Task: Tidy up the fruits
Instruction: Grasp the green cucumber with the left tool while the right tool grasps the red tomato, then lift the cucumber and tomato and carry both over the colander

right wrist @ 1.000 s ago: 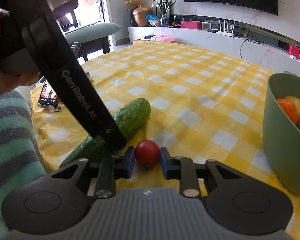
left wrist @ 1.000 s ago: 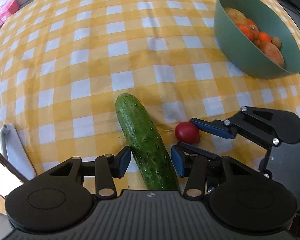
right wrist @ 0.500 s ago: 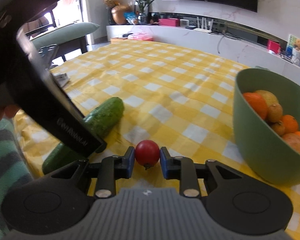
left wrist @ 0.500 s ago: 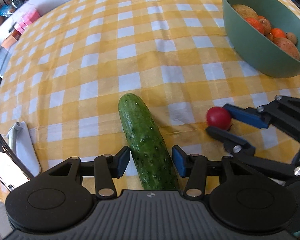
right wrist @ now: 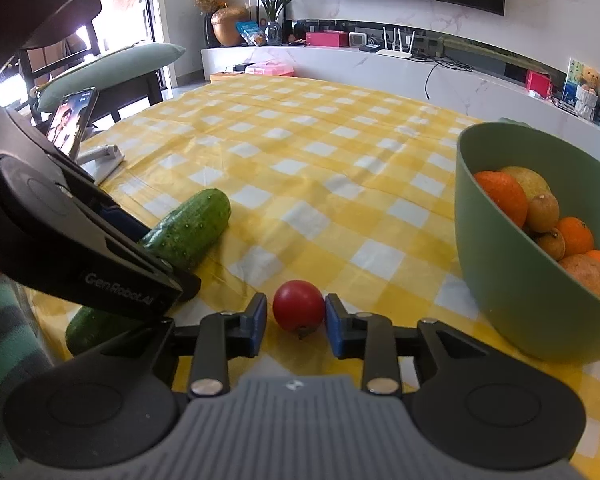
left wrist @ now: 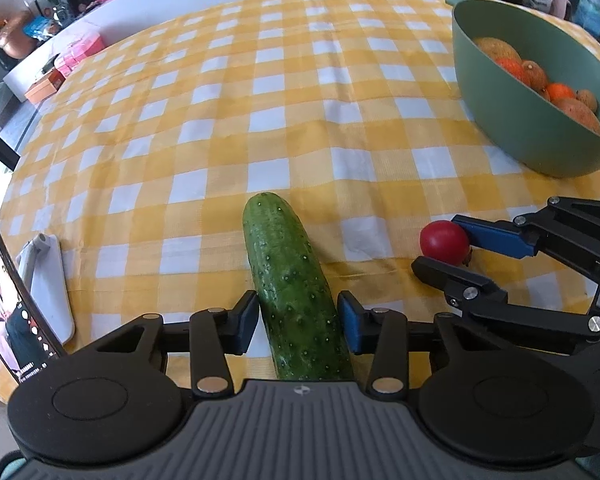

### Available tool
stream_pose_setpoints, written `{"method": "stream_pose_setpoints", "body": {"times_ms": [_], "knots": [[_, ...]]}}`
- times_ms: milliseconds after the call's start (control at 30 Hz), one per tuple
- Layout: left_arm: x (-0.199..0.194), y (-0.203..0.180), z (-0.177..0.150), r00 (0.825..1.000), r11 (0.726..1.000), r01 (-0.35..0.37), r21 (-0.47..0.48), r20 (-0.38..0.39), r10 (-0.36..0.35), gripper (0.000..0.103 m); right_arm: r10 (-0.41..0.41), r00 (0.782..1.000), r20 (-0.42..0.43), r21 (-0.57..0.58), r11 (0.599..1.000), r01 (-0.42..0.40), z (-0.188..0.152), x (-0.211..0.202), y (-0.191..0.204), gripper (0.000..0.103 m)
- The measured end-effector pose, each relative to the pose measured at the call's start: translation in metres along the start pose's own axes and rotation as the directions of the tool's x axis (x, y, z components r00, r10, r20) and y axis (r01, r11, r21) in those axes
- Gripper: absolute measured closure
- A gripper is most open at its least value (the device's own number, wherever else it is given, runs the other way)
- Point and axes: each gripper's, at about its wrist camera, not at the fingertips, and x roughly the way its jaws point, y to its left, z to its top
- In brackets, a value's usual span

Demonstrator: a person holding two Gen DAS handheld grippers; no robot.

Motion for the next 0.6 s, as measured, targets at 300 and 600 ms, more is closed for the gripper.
{"method": "stream_pose_setpoints", "body": {"times_ms": [300, 600], "knots": [[-0.007, 0.003, -0.002, 0.999, 0.998, 0.022, -0.051, 0.043, -0.02, 0.057, -0.002, 1.0, -0.005, 0.0, 1.0, 0.002, 0.0, 0.002, -0.001, 0.079], [-0.03, -0.005, -0.003, 0.988, 0.998, 0.047, -0.049, 0.152, -0.039, 0.059, -0.011, 1.0, 0.029, 0.026, 1.0, 0.01, 0.0, -0.011, -0.005, 0.08]]}}
